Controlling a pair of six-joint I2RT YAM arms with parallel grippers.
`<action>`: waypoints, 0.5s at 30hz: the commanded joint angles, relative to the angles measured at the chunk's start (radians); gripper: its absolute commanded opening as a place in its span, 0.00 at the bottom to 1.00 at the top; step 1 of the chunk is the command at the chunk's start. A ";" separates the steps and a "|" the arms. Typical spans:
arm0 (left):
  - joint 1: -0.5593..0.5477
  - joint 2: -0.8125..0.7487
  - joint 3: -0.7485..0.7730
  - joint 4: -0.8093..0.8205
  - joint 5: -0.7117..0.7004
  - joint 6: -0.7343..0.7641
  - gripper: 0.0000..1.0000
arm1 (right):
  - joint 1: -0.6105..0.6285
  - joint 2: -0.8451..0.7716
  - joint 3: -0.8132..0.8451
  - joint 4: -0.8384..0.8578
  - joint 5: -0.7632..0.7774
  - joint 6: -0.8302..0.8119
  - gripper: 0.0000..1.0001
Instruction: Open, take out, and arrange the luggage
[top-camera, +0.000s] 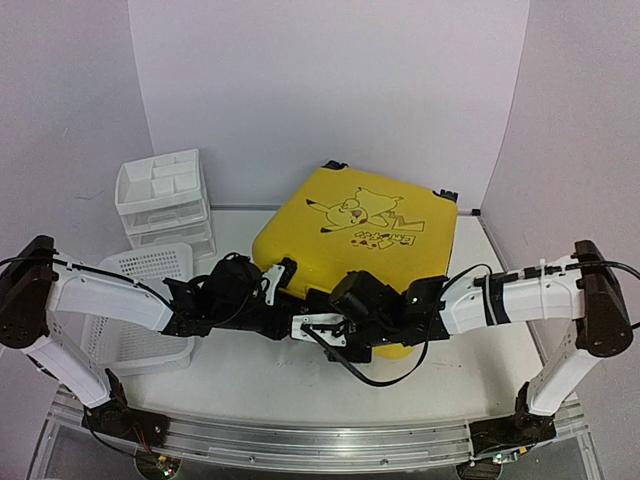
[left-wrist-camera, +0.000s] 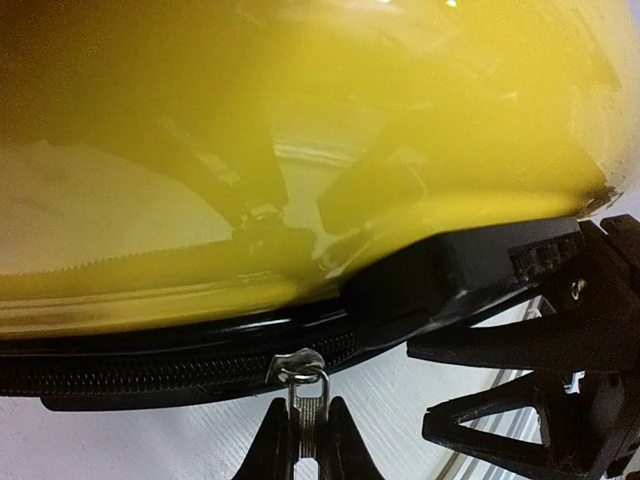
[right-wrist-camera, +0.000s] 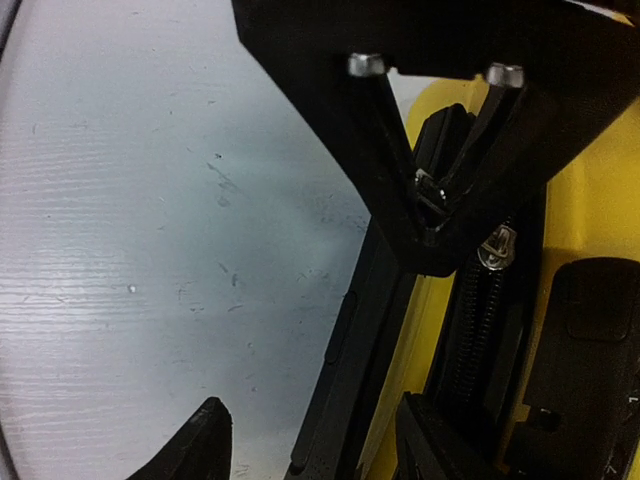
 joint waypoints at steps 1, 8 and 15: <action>0.024 -0.047 -0.011 0.003 -0.020 -0.016 0.06 | 0.002 0.010 -0.022 0.196 0.108 -0.070 0.57; 0.024 -0.030 0.015 -0.024 -0.033 0.003 0.05 | -0.001 0.079 -0.065 0.316 0.177 -0.094 0.47; 0.046 -0.063 0.008 -0.046 -0.033 -0.022 0.01 | -0.005 0.134 -0.086 0.428 0.318 -0.141 0.47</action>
